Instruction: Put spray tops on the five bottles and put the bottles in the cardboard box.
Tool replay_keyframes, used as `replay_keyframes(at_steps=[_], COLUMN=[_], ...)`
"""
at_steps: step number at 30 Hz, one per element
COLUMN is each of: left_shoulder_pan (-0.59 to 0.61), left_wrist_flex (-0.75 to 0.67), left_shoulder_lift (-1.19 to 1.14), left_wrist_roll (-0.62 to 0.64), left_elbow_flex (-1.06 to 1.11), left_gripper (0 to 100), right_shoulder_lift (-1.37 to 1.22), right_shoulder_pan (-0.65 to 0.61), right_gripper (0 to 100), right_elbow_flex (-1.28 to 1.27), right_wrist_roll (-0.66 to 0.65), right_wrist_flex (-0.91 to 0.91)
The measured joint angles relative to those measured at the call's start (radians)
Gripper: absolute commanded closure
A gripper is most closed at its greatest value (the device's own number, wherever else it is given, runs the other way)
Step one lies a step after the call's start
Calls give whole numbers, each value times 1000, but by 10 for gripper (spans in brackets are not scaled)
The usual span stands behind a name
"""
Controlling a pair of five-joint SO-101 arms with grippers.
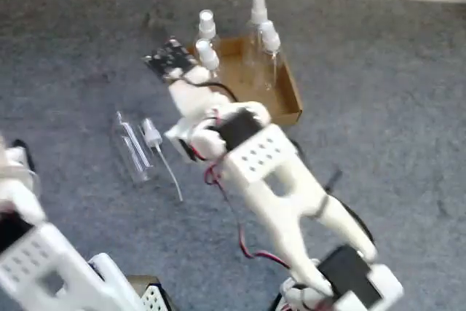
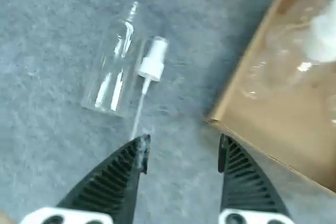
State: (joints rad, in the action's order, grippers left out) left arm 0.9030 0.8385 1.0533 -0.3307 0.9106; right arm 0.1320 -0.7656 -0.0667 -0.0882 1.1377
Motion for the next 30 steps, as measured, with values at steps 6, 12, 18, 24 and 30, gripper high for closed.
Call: replay_keyframes(at_steps=[6, 12, 18, 24, 30], left_shoulder_pan=[127, 178, 181, 181, 153], left_wrist_flex=[40, 181, 195, 195, 195], left_shoulder_lift=[-552, -1062, -1254, -1260, -1260], left_wrist_roll=[-46, -71, -71, -71, -71], left_elbow_flex=[-439, -887, -1016, -1022, -1022], left_gripper=[768, 768, 768, 768, 768], right_shoulder_lift=[-339, -657, -898, -996, -1017], right_shoulder_pan=[-101, -196, -199, -227, -229], right_gripper=[841, 762, 764, 907, 995], right_elbow_flex=[235, 529, 747, 858, 965], right_wrist_roll=[84, 180, 203, 203, 203], right_wrist_flex=[-29, -32, -32, 63, 173])
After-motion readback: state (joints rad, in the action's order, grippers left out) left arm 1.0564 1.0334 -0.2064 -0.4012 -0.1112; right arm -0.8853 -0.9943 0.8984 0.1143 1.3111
